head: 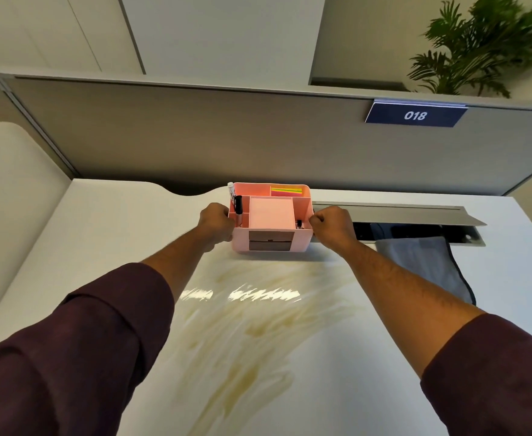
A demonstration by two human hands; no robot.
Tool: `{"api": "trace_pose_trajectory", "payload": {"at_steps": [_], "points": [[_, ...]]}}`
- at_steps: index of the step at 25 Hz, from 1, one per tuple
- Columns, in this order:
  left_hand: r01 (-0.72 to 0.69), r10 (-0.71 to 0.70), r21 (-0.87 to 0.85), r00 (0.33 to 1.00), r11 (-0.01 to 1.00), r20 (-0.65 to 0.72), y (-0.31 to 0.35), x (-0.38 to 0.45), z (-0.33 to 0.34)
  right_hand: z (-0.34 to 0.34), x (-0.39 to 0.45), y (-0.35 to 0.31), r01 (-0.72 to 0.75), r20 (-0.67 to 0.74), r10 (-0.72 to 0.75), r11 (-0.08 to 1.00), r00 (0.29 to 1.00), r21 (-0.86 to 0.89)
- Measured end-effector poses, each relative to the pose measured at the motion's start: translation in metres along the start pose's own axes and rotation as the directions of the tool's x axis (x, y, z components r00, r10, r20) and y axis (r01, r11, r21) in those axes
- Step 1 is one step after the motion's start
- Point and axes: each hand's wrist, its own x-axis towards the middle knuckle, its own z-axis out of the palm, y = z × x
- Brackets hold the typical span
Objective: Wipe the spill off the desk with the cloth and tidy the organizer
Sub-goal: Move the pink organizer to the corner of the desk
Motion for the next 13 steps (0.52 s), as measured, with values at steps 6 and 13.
{"api": "trace_pose_trajectory", "payload": {"at_steps": [6, 13], "points": [[-0.044, 0.041, -0.037, 0.997, 0.998, -0.072, -0.005, -0.008, -0.042, -0.006, -0.003, -0.043, 0.088, -0.019, -0.088, 0.996, 0.996, 0.027], [-0.052, 0.039, -0.06, 0.979, 0.997, -0.2, -0.035, -0.001, -0.104, 0.023, 0.001, -0.106, 0.199, -0.015, -0.199, 0.977, 0.98, 0.071]]}}
